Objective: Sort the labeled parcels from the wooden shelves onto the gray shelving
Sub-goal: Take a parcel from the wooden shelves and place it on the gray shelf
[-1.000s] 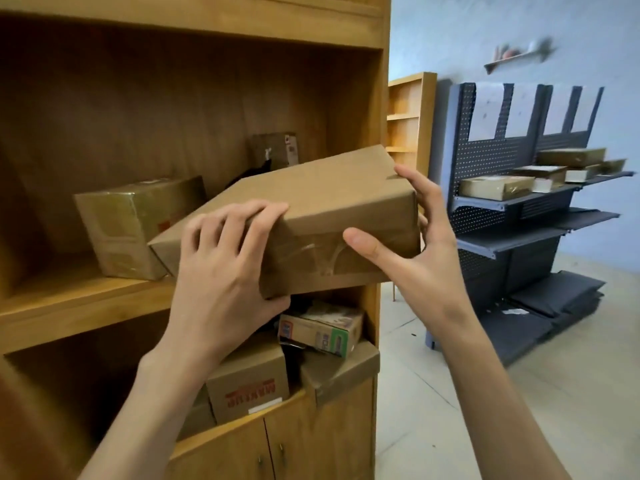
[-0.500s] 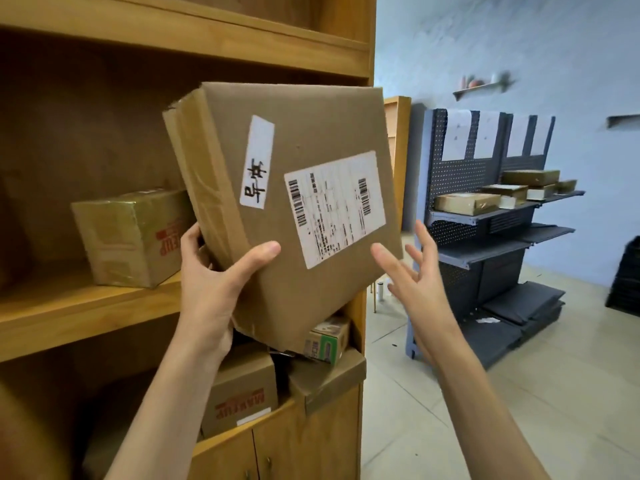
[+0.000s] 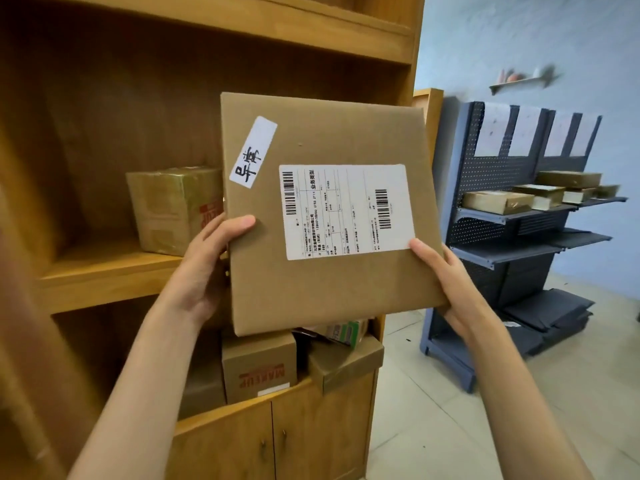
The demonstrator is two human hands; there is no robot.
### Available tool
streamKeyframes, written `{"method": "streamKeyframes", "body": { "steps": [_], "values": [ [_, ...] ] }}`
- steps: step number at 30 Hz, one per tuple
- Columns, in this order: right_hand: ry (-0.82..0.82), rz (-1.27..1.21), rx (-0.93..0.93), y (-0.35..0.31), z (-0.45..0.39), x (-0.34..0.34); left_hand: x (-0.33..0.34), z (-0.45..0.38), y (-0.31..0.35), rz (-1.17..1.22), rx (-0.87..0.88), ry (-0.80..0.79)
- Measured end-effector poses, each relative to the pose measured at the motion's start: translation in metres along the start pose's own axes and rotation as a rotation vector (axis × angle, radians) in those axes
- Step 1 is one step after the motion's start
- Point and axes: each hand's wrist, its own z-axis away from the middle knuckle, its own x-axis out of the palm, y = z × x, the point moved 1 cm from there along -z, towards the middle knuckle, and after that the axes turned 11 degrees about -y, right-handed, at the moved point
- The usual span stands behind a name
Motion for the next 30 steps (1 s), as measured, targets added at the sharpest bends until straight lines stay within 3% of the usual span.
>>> {"method": "streamKeyframes", "body": {
  "steps": [5, 12, 14, 18, 23, 28, 30],
  "values": [
    [-0.047, -0.164, 0.034, 0.008, -0.002, 0.018, -0.016, -0.006, -0.001, -0.021, -0.005, 0.001],
    [0.103, -0.511, 0.003, 0.011, 0.000, 0.057, -0.008, -0.003, -0.014, -0.055, 0.014, 0.254],
    [0.104, -0.618, 0.012, 0.013, -0.002, 0.078, 0.010, 0.000, -0.023, 0.017, 0.028, 0.219],
    [0.011, -0.633, 0.000, 0.027, -0.006, 0.121, 0.051, 0.001, -0.045, 0.073, -0.004, 0.000],
    [0.031, -0.466, -0.028, 0.031, -0.001, 0.114, 0.049, -0.007, -0.052, 0.189, 0.053, 0.027],
    [0.303, -0.521, -0.107, 0.011, 0.003, 0.064, 0.010, -0.021, -0.038, 0.193, 0.052, -0.053],
    [0.328, -0.448, -0.132, 0.003, 0.007, 0.049, -0.002, -0.024, -0.034, 0.198, 0.060, -0.076]
  ]
}}
